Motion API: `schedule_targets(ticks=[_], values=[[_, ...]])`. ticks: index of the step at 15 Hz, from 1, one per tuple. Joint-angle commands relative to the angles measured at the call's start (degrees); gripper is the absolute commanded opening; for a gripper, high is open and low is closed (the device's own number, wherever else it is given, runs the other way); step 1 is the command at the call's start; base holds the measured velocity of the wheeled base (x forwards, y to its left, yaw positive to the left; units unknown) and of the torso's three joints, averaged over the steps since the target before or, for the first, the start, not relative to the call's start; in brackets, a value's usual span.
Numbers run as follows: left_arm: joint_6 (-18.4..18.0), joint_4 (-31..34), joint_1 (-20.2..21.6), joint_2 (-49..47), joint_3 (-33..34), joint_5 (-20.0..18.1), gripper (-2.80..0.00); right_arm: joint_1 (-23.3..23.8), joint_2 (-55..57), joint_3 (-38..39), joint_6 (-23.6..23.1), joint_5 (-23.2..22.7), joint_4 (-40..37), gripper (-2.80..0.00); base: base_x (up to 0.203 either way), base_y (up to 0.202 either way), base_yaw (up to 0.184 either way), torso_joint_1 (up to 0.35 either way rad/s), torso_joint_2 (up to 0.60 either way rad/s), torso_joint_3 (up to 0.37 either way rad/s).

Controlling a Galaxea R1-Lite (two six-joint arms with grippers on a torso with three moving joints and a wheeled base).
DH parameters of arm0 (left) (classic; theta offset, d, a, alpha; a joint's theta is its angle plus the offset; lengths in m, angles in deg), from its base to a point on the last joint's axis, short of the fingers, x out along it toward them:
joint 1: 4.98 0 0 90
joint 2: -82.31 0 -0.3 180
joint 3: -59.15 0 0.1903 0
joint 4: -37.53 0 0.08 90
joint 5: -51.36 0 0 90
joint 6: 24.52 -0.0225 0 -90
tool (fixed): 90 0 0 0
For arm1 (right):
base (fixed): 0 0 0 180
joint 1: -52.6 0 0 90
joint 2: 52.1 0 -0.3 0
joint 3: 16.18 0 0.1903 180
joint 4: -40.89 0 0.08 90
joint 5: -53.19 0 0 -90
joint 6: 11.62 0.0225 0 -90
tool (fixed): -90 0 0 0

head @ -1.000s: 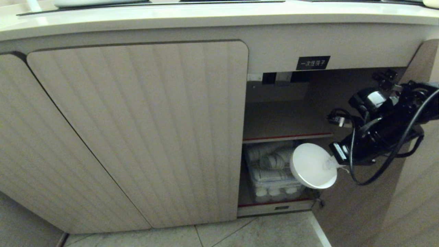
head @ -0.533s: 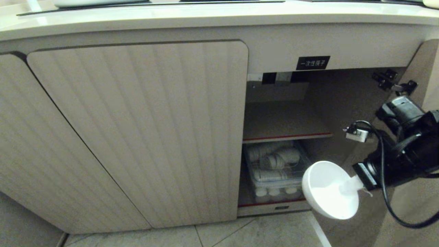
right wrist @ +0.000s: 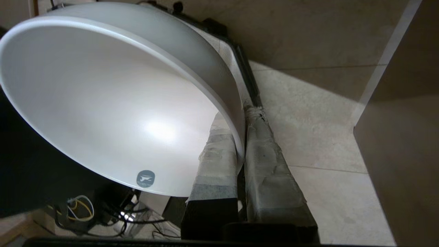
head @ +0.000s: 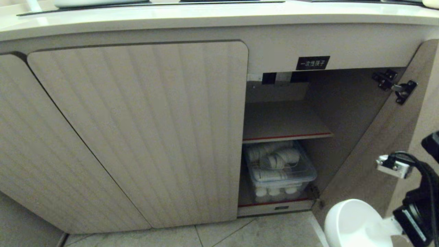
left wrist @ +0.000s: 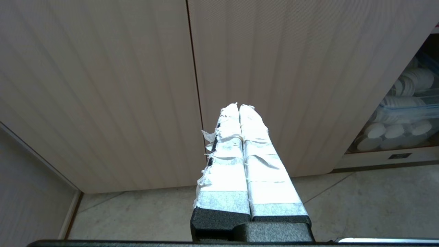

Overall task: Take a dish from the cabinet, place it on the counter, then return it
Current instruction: Place it on the table

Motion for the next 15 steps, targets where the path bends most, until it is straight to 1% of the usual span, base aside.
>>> schedule_targets(ticks=[1, 4, 6, 8, 11, 15], values=[[0.0, 0.0, 0.0, 0.0, -0.06, -0.03, -2.8, -0.18, -6.26, 4.18, -0.14, -0.12, -0.22, -2.8, 0.0, 0.0, 0.0, 0.0, 0.0, 0.0], [0.0, 0.0, 0.0, 0.0, -0.02, 0.01, -2.8, -0.22, -11.59, 10.73, -3.14, 0.03, -0.69, -2.8, 0.0, 0.0, 0.0, 0.0, 0.0, 0.0], [0.0, 0.0, 0.0, 0.0, 0.02, 0.0, -2.8, -0.19, -12.44, 13.39, -5.79, 0.17, -0.81, -2.8, 0.0, 0.0, 0.0, 0.0, 0.0, 0.0], [0.0, 0.0, 0.0, 0.0, 0.02, -0.07, -2.8, -0.11, -12.37, 15.09, -5.88, 0.69, -0.72, -2.8, 0.0, 0.0, 0.0, 0.0, 0.0, 0.0], [0.0, 0.0, 0.0, 0.0, 0.02, -0.07, -2.8, -0.14, -12.01, 16.09, -5.8, 3.85, -0.6, -2.8, 0.0, 0.0, 0.0, 0.0, 0.0, 0.0], [0.0, 0.0, 0.0, 0.0, 0.02, 0.01, -2.8, -0.05, -10.16, 14.0, -5.71, 3.89, -0.54, -2.8, 0.0, 0.0, 0.0, 0.0, 0.0, 0.0]])
